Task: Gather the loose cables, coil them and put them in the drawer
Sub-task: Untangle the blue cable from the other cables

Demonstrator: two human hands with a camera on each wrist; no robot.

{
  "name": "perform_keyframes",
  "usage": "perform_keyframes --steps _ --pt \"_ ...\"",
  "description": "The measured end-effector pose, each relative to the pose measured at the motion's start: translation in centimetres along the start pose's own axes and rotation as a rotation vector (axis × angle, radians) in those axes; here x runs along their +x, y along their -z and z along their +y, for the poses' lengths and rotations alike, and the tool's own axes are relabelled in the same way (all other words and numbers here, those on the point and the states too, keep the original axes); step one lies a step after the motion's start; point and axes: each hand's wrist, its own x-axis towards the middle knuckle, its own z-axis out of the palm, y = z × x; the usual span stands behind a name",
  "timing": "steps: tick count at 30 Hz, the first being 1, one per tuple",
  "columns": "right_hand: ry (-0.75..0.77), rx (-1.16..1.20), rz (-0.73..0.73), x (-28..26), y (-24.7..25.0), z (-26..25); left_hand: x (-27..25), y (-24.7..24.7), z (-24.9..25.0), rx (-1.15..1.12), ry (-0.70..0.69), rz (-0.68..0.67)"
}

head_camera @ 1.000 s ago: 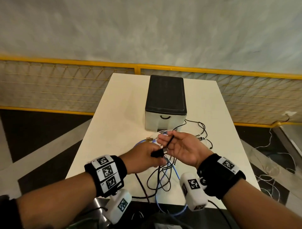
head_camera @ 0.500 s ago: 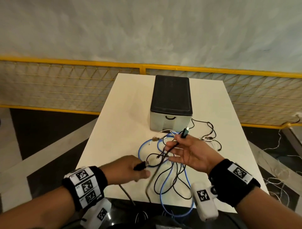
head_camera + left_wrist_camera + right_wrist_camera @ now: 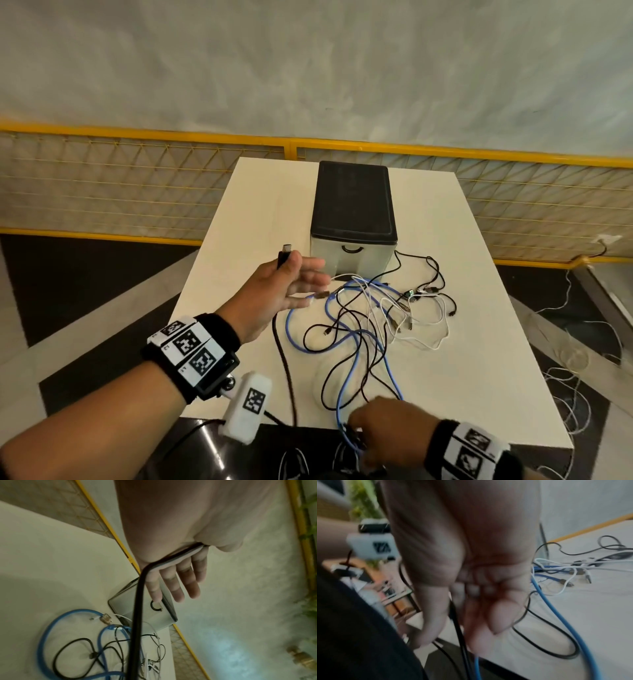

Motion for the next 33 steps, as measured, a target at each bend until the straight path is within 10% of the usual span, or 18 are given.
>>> perform_keyframes --steps 3,11,26,33 --pt "-0.042 0.004 -0.067 1.1 0.1 0.1 0.4 0.0 0.3 -0.046 -0.017 0.003" --pt "-0.147 0.107 0.663 9.8 9.2 0.7 0.8 0.0 0.0 -0.062 0.006 0.058" --pt "-0.355 -0.332 0.505 18.0 11.6 2.0 2.4 2.8 -0.3 -0.062 0.118 0.165" --pt "0.061 0.098 0.732 11.1 13.7 -0.2 5.2 3.4 -1.1 0.028 0.137 0.198"
